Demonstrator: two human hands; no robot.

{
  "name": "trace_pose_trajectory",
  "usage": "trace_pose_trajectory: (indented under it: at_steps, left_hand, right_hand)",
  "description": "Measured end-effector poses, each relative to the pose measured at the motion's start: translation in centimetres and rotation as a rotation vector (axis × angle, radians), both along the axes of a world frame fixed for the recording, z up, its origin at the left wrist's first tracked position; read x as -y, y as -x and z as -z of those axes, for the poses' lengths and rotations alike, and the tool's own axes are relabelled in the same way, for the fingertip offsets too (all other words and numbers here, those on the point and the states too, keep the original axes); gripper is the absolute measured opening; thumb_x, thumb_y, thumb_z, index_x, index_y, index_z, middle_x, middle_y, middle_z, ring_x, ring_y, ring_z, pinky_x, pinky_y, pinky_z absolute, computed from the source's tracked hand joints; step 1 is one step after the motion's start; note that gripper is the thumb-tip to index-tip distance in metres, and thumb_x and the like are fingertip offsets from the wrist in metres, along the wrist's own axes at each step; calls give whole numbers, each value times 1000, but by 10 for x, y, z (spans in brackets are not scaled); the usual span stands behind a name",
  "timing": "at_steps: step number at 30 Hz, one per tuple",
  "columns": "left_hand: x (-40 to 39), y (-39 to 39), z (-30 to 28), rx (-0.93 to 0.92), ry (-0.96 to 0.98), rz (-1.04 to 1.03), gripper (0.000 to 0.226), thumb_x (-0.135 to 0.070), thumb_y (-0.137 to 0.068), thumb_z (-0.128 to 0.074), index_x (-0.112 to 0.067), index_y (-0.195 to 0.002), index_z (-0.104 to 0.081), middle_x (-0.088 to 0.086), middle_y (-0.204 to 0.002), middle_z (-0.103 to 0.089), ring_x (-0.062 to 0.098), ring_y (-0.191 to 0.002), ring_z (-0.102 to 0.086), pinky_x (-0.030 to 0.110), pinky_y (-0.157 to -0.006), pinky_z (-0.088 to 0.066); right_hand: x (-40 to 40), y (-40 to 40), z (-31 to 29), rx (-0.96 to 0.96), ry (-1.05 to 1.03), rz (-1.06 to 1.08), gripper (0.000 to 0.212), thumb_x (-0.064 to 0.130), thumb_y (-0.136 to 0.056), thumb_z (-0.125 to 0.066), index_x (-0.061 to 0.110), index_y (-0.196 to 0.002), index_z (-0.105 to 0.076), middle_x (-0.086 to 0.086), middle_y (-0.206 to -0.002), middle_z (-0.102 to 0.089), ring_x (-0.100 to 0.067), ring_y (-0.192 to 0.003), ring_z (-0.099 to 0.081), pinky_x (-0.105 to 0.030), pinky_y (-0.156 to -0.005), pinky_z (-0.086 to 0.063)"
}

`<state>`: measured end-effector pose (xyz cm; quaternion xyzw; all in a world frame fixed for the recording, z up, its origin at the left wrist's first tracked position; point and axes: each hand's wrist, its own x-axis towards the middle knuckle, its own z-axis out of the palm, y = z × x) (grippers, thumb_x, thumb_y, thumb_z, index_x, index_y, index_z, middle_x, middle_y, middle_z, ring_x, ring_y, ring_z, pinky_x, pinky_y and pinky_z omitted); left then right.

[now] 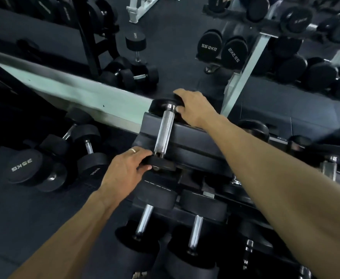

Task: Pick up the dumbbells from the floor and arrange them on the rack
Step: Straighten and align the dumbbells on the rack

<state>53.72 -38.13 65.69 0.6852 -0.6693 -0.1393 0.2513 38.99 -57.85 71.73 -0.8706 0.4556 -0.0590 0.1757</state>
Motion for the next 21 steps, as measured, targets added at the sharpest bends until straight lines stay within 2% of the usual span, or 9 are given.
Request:
trace_pose_trajectory:
  at_steps: [3, 9, 18, 21]
  left_hand:
    - [5, -8, -2, -41, -22, 81, 35, -10, -74, -78, -11, -107, -66, 3, -94, -68, 22, -77, -67, 35, -74, -55]
    - [5, -17, -3, -80, -68, 138, 28, -15, -81, -73, -14, -108, -62, 1, -91, -65, 21, -77, -67, 41, -73, -54]
    - [4, -21, -4, -67, -112, 144, 29, -19, -84, -71, -19, -111, -61, -3, -94, -63, 18, -79, -66, 38, -73, -54]
    - [5, -19, -6, -30, -160, 156, 32, -21, -85, -69, -19, -115, -58, -1, -99, -63, 20, -83, -66, 39, -77, -53]
  right_hand:
    - [2, -6, -2, 9, -35, 88, 32, 14, -94, -57, 18, -126, -56, -10, -116, -65, -32, -105, -58, -36, -88, -45]
    - [0, -7, -2, -8, -84, 150, 36, 18, -95, -59, 23, -131, -55, -13, -120, -59, -33, -107, -58, -37, -90, -47]
    - [-7, -8, 0, -3, -71, 168, 34, 15, -95, -58, 21, -128, -55, -12, -114, -62, -32, -101, -60, -42, -88, -50]
    - [-14, -6, -3, -9, -86, 162, 40, 17, -95, -57, 17, -134, -49, -11, -120, -61, -31, -108, -58, -43, -93, -48]
